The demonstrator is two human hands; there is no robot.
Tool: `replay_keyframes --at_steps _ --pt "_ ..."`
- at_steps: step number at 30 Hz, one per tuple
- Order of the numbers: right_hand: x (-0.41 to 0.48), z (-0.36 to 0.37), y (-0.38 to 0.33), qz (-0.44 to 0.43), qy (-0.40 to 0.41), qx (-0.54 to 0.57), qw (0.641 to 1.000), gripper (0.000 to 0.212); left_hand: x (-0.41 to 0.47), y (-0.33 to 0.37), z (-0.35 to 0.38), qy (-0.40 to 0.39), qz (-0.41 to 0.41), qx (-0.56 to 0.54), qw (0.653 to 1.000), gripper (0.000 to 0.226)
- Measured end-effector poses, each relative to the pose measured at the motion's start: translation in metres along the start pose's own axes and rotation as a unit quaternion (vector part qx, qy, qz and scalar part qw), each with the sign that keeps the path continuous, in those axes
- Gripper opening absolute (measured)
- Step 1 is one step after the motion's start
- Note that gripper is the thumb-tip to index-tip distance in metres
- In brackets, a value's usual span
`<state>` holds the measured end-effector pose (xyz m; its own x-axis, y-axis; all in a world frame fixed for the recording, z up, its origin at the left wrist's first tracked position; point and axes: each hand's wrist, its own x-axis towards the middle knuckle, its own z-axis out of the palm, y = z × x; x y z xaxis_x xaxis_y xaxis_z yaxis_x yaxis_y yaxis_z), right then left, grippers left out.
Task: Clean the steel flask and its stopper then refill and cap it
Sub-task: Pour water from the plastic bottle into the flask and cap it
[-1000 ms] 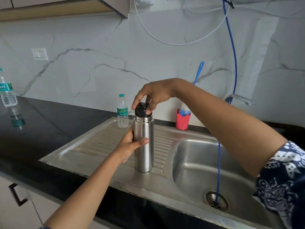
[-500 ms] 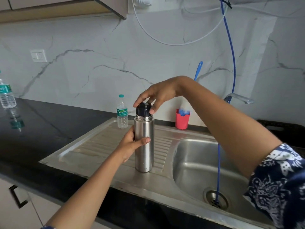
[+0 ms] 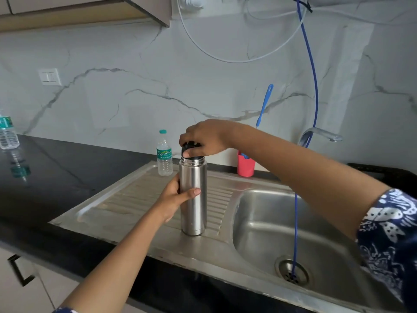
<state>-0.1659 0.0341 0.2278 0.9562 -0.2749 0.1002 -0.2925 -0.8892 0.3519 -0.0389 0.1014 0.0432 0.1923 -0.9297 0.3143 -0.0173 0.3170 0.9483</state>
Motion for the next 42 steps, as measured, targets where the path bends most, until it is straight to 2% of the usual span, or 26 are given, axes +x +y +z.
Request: replay_keyframes --at_steps 2,4,7,11,15,17,19,21,23,25,29,33,36,38,39,40,42 --pt "-0.005 0.009 0.005 -0.02 0.005 0.02 1.0 0.043 0.001 0.002 -0.002 -0.01 0.002 0.01 1.0 0.096" --pt "-0.003 0.015 0.006 0.0 0.02 0.045 0.999 0.043 0.002 0.002 -0.003 0.002 0.01 0.02 1.0 0.094" --pt "0.004 0.016 -0.004 0.07 0.058 0.032 0.995 0.046 0.001 -0.002 -0.001 0.043 0.024 0.049 0.998 0.089" --pt "0.014 0.012 -0.017 0.173 0.062 -0.025 0.983 0.046 -0.002 -0.006 0.008 0.097 0.047 0.079 0.991 0.07" --pt "0.024 0.015 -0.036 0.293 0.047 -0.075 0.952 0.034 -0.006 -0.01 0.019 0.135 0.083 0.098 0.982 0.06" --pt "0.027 0.013 -0.043 0.317 0.033 -0.089 0.944 0.028 -0.006 -0.01 0.02 0.139 0.085 0.093 0.982 0.061" --pt "0.023 0.011 -0.037 0.287 0.023 -0.072 0.955 0.043 -0.004 -0.008 0.017 0.13 0.075 0.093 0.984 0.063" --pt "0.012 0.01 -0.022 0.225 -0.01 0.024 0.974 0.065 -0.002 -0.005 0.013 0.11 0.062 0.097 0.987 0.067" --pt "-0.001 0.014 -0.008 0.146 -0.026 0.123 0.981 0.065 0.0 -0.004 0.01 0.089 0.05 0.091 0.991 0.069" --pt "-0.007 0.021 -0.002 0.104 0.021 0.108 0.989 0.056 -0.001 -0.004 0.01 0.087 0.052 0.09 0.991 0.068" --pt "0.005 0.033 -0.004 0.125 0.105 0.046 0.986 0.045 -0.003 -0.009 0.018 0.132 0.079 0.109 0.982 0.054" --pt "0.011 0.035 -0.006 0.174 0.097 0.02 0.98 0.047 -0.001 -0.012 0.02 0.135 0.092 0.105 0.981 0.055" --pt "0.009 0.03 -0.008 0.174 0.074 0.005 0.982 0.056 0.0 -0.012 0.015 0.11 0.077 0.085 0.987 0.063" --pt "0.002 0.026 -0.007 0.159 0.042 0.063 0.984 0.059 0.0 -0.012 0.009 0.078 0.063 0.085 0.991 0.071" --pt "-0.003 0.023 -0.005 0.156 0.03 0.139 0.978 0.058 -0.001 -0.013 0.005 0.062 0.056 0.089 0.992 0.078" --pt "-0.009 0.024 -0.002 0.154 0.032 0.249 0.956 0.056 -0.002 -0.015 0.001 0.048 0.048 0.092 0.993 0.084" --pt "-0.012 0.041 0.016 0.18 0.108 0.458 0.864 0.057 -0.004 -0.021 -0.007 0.028 0.028 0.089 0.995 0.091"
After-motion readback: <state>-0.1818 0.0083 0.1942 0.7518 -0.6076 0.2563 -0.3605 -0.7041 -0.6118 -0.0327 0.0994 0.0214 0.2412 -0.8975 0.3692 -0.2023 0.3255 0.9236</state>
